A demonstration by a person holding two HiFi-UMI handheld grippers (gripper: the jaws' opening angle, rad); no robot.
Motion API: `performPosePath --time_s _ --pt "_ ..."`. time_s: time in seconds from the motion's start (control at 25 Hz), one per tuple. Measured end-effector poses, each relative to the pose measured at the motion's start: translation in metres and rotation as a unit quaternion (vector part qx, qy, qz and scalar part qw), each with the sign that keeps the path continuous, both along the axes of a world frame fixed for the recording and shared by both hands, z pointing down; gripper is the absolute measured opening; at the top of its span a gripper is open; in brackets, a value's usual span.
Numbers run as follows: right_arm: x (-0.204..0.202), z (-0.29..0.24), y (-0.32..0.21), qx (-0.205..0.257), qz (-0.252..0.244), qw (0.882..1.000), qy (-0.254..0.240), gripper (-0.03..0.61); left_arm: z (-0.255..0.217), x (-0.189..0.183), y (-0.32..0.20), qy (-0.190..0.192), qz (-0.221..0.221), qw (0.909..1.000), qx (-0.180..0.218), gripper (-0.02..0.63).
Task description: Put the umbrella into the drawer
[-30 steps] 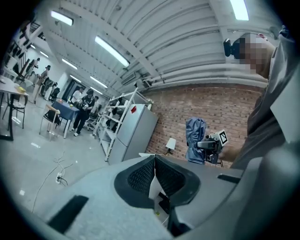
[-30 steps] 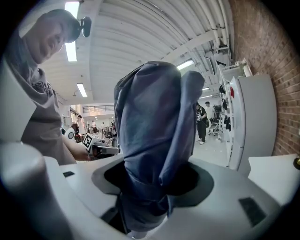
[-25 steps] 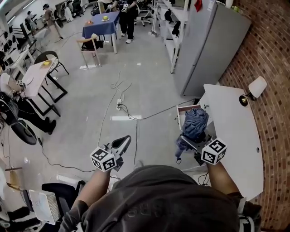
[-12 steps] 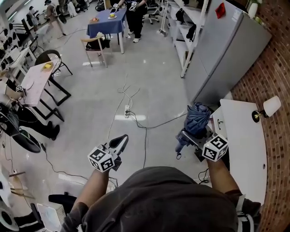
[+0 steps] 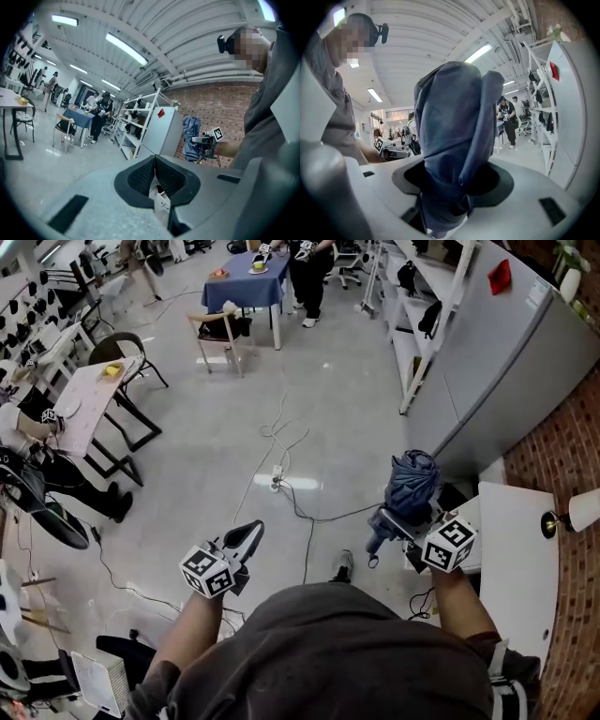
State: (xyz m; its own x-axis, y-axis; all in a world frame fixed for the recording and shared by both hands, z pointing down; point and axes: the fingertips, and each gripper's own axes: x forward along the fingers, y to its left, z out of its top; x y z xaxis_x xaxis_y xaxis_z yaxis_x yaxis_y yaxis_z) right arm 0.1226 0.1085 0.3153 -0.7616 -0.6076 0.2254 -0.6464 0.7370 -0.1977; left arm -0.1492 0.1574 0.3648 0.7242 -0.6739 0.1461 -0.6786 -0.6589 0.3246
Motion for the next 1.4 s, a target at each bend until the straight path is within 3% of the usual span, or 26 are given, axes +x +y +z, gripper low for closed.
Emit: performPosePath --time_s 0.36,0.52,0.76,0.92,1.08,1.24,1.4 --pt "0.022 0.009 -0.153 0.007 -0.080 0.997 -0.011 0.261 -0.005 0.033 -0.123 -0.012 -0.079 0.9967 -0.013 0.006" --pt "0.018 0.017 -0.197 0.000 -0.089 0.996 -0.025 0.261 -0.007 0.040 -0.160 -0.022 -0.077 0.9965 -0.024 0.006" --pt "-0.003 0.032 -0.226 -0.005 -0.078 0.997 -0.027 0.261 -0.002 0.022 -0.203 -0.025 -0.060 0.9976 -0.023 0.006" --pt "-0.036 0.035 -0.232 -0.003 -0.060 0.998 -0.013 0.261 0.001 -0.011 -0.230 -0.011 -0.037 0.9992 -0.008 0.006" --pt "-0.101 0.029 -0.237 0.003 -0.026 0.999 -0.023 0.261 -0.002 -0.077 -0.249 -0.006 -0.013 0.9998 0.013 0.006" --pt "-0.168 0.031 -0.236 -0.005 -0.021 0.999 -0.034 0.261 -0.007 -0.138 -0.255 -0.021 -0.002 0.9993 0.030 0.006" --pt "-0.200 0.037 -0.246 -0.014 -0.028 0.999 -0.024 0.261 -0.006 -0.159 -0.263 -0.048 0.016 0.9982 0.033 0.006"
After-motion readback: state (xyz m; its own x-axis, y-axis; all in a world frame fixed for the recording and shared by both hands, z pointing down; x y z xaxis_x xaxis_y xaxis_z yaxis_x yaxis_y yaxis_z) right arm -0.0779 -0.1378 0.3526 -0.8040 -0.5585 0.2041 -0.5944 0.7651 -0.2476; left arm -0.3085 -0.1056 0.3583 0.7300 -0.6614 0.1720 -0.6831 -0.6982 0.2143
